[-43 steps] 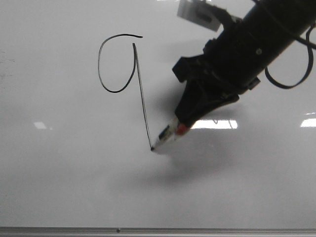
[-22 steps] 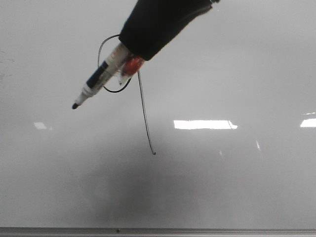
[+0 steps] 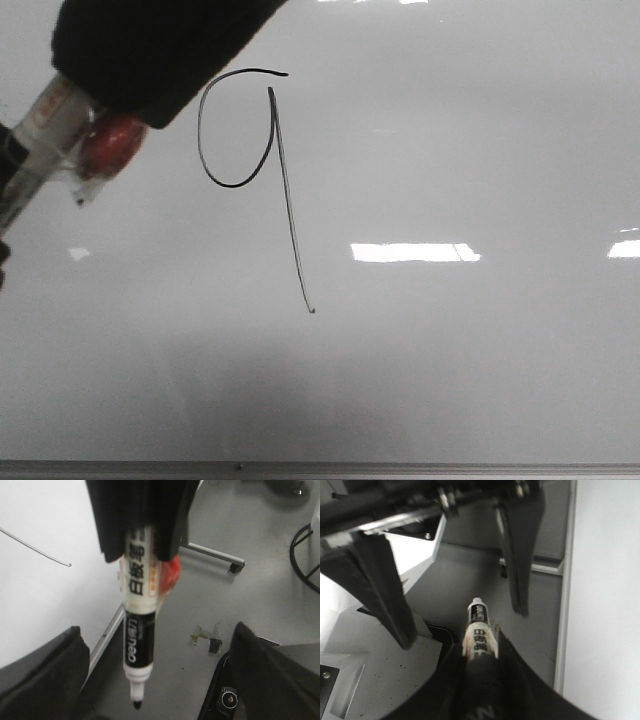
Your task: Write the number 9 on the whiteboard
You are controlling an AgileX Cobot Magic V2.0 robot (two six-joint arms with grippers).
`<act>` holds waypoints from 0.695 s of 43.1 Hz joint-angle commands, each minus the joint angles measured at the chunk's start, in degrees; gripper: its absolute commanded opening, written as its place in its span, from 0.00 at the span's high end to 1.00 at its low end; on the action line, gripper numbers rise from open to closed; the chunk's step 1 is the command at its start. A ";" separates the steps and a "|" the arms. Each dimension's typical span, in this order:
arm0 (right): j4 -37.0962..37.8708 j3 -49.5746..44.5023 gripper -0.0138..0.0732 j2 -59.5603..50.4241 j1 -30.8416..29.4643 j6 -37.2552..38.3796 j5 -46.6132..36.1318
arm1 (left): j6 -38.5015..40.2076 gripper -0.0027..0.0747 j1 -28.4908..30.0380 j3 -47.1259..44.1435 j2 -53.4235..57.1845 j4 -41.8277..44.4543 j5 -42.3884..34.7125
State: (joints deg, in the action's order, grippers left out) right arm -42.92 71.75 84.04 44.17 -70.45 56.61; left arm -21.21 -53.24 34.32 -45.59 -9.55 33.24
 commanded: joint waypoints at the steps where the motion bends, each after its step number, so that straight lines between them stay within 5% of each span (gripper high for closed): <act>1: -2.35 2.09 0.91 -2.04 1.44 -1.17 -0.69 | -0.07 0.36 -0.85 1.90 -0.55 -0.98 -4.06; 9: -0.01 2.09 0.91 -1.97 2.22 -1.81 -1.32 | -0.07 0.60 -1.13 1.90 -0.46 -0.98 -5.21; 22: 1.79 2.09 0.91 -1.97 2.22 -1.81 -1.58 | -0.07 0.78 -1.13 1.90 -0.46 -0.98 -5.25; 30: 0.38 2.09 0.90 -1.97 2.22 -1.81 -1.71 | -0.07 0.98 -1.13 1.90 -0.46 -0.78 -5.45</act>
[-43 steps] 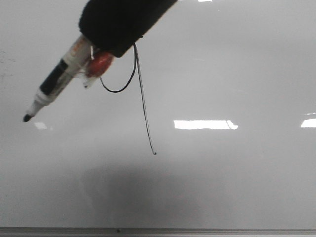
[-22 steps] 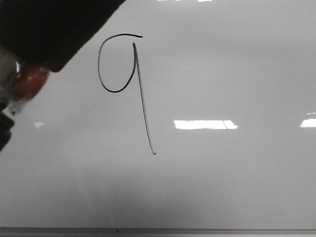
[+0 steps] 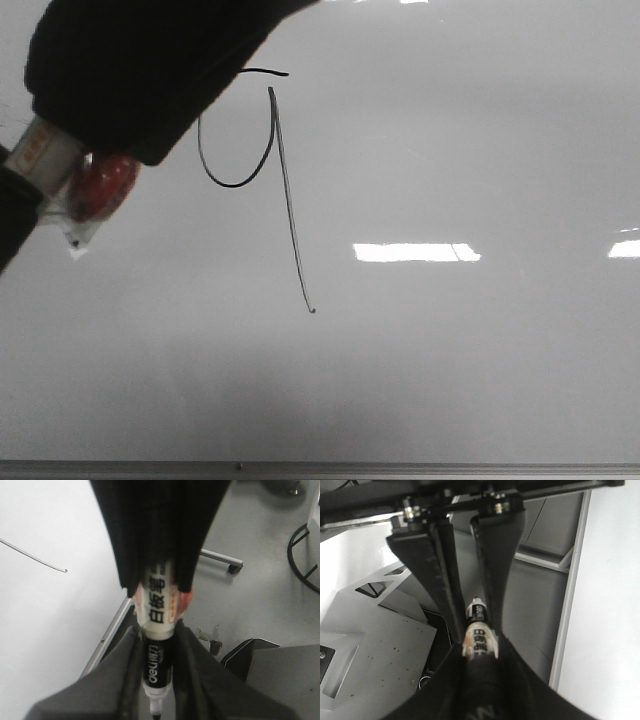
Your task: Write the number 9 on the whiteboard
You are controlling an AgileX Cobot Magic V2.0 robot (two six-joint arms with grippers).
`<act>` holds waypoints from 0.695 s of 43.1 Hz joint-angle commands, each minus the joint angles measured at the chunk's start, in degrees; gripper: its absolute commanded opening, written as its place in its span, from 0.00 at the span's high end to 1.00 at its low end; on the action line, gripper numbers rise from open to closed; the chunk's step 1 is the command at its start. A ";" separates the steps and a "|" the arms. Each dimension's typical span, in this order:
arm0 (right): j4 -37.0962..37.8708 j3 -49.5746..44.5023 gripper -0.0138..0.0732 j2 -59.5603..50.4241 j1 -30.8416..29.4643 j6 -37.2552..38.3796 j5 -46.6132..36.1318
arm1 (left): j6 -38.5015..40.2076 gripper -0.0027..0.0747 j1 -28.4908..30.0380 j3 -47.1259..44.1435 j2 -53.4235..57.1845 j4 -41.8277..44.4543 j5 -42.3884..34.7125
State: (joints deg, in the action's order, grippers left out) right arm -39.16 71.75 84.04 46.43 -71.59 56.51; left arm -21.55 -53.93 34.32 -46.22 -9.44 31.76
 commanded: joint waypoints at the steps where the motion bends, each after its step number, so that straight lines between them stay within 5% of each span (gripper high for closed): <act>1: -3.75 2.09 0.90 -1.97 -0.03 -0.67 -1.68 | 0.26 0.99 -0.44 1.90 0.18 -0.88 -4.02; 6: -5.45 2.09 0.79 -1.97 -0.03 -0.67 -2.00 | 0.26 0.99 -0.44 1.90 0.18 -0.88 -4.18; 14: -6.72 2.09 0.38 -1.97 -0.03 -0.62 -4.43 | 0.26 0.99 -0.44 1.90 0.18 -0.88 -4.18; 18: -7.17 2.09 0.26 -1.97 -0.03 -0.56 -6.24 | 0.26 0.99 -0.44 1.90 0.18 -0.88 -4.18; 30: -7.15 2.91 0.22 -5.14 -1.68 4.46 -8.78 | 0.26 0.99 -0.44 1.90 0.18 0.50 -4.18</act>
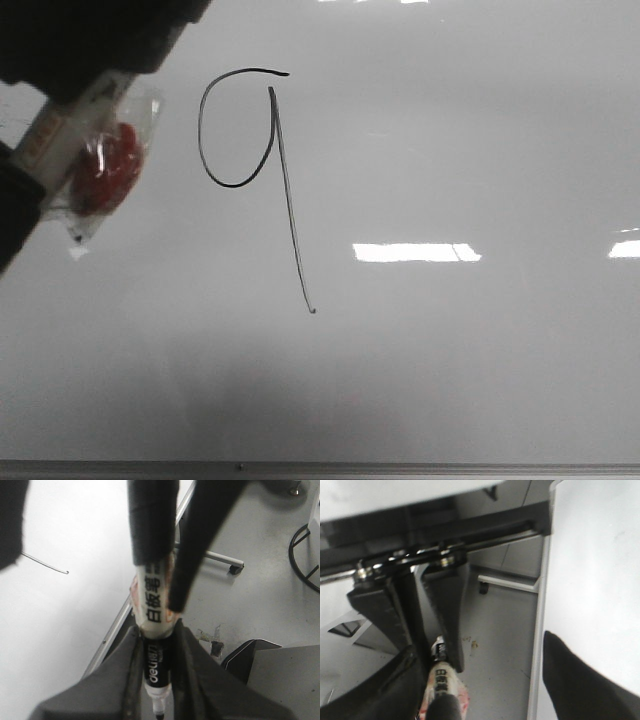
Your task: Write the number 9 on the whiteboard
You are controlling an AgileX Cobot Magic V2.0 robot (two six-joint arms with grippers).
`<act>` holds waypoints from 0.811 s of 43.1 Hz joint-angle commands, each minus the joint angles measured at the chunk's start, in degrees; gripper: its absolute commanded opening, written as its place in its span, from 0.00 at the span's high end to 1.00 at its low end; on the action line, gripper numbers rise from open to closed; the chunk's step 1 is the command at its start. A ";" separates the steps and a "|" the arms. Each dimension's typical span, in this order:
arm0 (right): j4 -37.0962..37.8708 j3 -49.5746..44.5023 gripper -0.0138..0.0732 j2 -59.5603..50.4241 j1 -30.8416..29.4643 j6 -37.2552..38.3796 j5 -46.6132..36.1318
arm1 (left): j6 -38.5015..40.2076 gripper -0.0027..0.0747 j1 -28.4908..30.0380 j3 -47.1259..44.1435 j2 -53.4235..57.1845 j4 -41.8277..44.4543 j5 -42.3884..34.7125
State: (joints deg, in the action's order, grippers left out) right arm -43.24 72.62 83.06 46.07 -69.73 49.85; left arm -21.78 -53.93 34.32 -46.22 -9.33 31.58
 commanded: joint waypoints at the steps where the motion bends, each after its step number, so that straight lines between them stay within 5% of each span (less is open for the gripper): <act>1: -2.96 1.95 0.22 -5.05 -1.92 3.93 -2.04 | 0.49 0.99 -0.44 1.90 0.18 0.87 -3.99; 10: 1.17 -2.97 0.24 -14.24 -11.36 11.56 -1.94 | 5.85 0.99 3.20 1.90 0.07 2.99 -3.99; 17: 1.24 -12.10 0.35 -24.96 -20.39 13.04 -3.07 | 8.56 0.99 12.33 1.90 0.07 3.14 -3.99; 24: 1.24 -24.21 0.55 -37.12 -28.37 14.04 -5.80 | 8.78 0.99 23.89 1.90 0.07 3.14 -3.99; 33: 1.24 -38.98 0.93 -52.20 -34.88 14.18 -7.29 | 8.89 0.99 37.53 1.90 0.07 2.92 -4.77; 35: 1.17 -41.86 0.91 -55.08 -35.48 14.86 -8.03 | 8.89 0.99 40.10 1.90 0.07 2.70 -5.26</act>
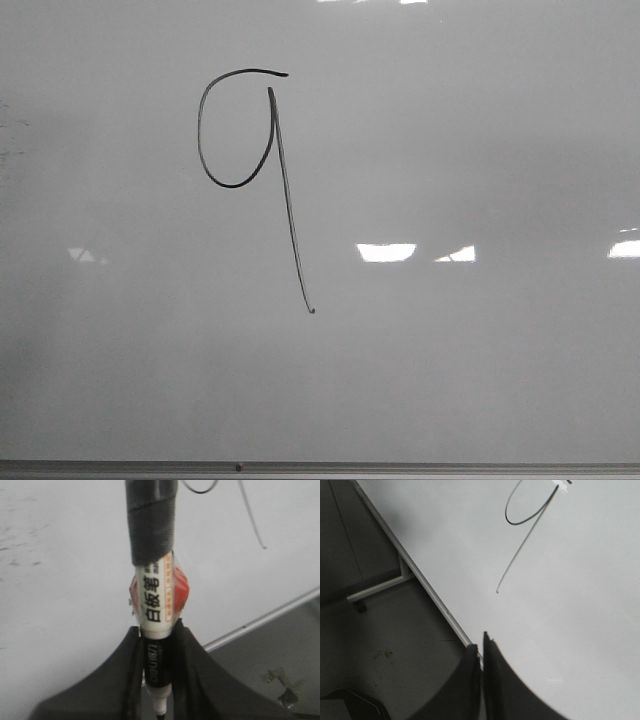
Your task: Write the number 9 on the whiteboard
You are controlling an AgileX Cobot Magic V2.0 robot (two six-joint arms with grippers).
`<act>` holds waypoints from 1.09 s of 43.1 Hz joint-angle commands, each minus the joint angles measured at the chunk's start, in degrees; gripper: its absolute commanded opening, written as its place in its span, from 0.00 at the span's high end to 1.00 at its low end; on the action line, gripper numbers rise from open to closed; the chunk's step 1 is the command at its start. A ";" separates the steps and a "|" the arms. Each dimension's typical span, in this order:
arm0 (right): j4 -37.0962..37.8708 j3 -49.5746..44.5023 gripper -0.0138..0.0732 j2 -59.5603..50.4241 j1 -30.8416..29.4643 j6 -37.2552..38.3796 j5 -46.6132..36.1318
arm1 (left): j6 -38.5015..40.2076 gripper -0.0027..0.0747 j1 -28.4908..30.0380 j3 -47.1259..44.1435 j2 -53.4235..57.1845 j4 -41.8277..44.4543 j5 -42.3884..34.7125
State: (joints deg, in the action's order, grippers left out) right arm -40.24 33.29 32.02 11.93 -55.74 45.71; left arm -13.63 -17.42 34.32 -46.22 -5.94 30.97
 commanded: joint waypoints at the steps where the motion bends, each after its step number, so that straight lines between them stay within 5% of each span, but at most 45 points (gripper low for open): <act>1: -1.83 -3.46 0.91 -5.50 -1.39 1.31 -4.29 | 0.75 0.99 4.62 1.90 0.07 -1.05 -4.72; 16: -1.79 -7.59 0.91 -12.59 -1.39 1.71 -5.91 | 0.75 0.99 10.76 1.71 -6.96 -3.20 -12.98; 31: -1.84 -8.10 0.91 -12.59 -1.39 1.71 -5.66 | 0.75 0.99 10.76 1.93 -25.80 -7.64 -35.96; 47: -2.23 -8.10 0.91 -12.59 -1.39 1.71 -5.62 | 0.75 0.99 10.86 6.78 -36.61 -9.13 -37.68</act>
State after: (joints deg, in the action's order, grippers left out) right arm -40.22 23.78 18.88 10.94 -53.96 43.14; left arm -13.37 -6.92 38.58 -83.07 -14.42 -2.36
